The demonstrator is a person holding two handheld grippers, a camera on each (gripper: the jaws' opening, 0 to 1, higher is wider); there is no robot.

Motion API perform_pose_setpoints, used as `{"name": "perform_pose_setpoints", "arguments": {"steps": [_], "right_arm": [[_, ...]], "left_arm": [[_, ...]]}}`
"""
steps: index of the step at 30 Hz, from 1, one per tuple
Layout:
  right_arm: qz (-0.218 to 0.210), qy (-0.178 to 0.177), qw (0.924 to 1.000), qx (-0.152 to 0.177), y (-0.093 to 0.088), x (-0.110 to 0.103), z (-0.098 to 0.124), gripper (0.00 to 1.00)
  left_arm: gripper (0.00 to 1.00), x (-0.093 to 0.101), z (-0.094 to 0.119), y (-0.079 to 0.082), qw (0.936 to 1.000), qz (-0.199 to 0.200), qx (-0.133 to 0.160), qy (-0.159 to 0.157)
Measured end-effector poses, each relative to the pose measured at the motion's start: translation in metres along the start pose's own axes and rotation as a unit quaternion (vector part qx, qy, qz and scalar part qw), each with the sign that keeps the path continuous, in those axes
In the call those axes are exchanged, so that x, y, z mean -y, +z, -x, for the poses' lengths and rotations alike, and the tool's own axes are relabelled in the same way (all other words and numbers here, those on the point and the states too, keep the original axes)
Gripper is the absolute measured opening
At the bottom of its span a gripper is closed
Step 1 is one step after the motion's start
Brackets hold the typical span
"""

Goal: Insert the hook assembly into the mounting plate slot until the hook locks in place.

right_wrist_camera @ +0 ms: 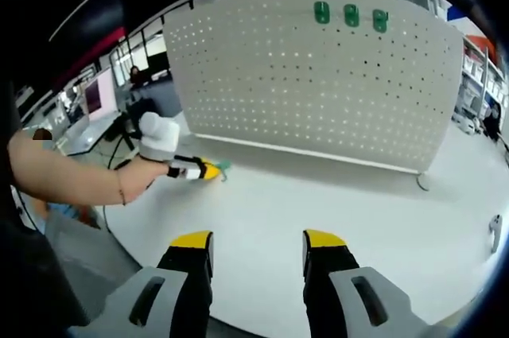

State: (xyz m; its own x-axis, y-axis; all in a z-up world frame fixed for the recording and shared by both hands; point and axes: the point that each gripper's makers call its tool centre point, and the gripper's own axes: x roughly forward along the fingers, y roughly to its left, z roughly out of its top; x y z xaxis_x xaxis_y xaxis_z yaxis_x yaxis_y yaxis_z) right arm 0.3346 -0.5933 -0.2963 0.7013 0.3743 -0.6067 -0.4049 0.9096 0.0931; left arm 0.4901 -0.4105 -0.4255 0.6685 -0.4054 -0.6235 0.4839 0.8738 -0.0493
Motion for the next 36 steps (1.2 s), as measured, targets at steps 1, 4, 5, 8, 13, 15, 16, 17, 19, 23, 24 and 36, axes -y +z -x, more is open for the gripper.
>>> {"name": "perform_pose_setpoints", "arguments": {"steps": [1,4,5,8,13,15,16,17,19,23,24,36], "right_arm": [[0.0,0.0,1.0,0.0,0.0,0.0,0.0,0.44],[0.001,-0.001,1.0,-0.003,-0.002,0.002,-0.001,0.44],[0.002,-0.003,1.0,-0.004,-0.001,0.004,-0.001,0.45],[0.001,0.0,1.0,-0.004,0.0,0.002,-0.003,0.45],[0.011,0.007,0.9999,-0.006,0.0,-0.004,-0.004,0.45],[0.01,0.008,0.9999,-0.006,0.0,-0.005,-0.005,0.45],[0.008,0.009,0.9999,-0.007,-0.001,-0.006,-0.005,0.45],[0.008,0.009,0.9999,-0.008,-0.002,-0.007,-0.005,0.45],[0.01,0.01,0.9999,-0.008,-0.002,-0.008,-0.005,0.45],[0.01,0.011,0.9999,-0.006,-0.002,-0.011,-0.004,0.45],[0.01,0.011,0.9999,-0.007,-0.002,-0.011,-0.005,0.45],[0.023,0.032,0.9992,0.003,0.005,-0.035,-0.005,0.45]], "left_arm": [[0.04,0.001,0.001,-0.001,1.0,0.005,-0.002,-0.002],[0.03,0.0,0.004,0.0,1.0,-0.002,0.001,0.003],[0.03,0.001,0.009,0.004,0.9999,-0.003,0.01,-0.002],[0.03,0.001,0.011,0.006,0.9999,-0.005,0.014,-0.004],[0.02,0.002,0.013,0.004,0.9998,-0.008,0.013,-0.011],[0.02,0.003,0.015,0.007,0.9996,-0.016,0.019,-0.013],[0.02,0.003,0.016,0.007,0.9995,-0.02,0.019,-0.015],[0.02,0.003,0.016,0.007,0.9995,-0.02,0.018,-0.017],[0.02,0.003,0.017,0.009,0.9995,-0.015,0.021,-0.02],[0.01,0.005,0.027,0.016,0.9992,-0.011,0.03,-0.024],[0.01,0.006,0.029,0.017,0.9991,-0.011,0.031,-0.026],[0.01,0.009,0.072,0.022,0.9982,-0.019,0.046,-0.035]]}}
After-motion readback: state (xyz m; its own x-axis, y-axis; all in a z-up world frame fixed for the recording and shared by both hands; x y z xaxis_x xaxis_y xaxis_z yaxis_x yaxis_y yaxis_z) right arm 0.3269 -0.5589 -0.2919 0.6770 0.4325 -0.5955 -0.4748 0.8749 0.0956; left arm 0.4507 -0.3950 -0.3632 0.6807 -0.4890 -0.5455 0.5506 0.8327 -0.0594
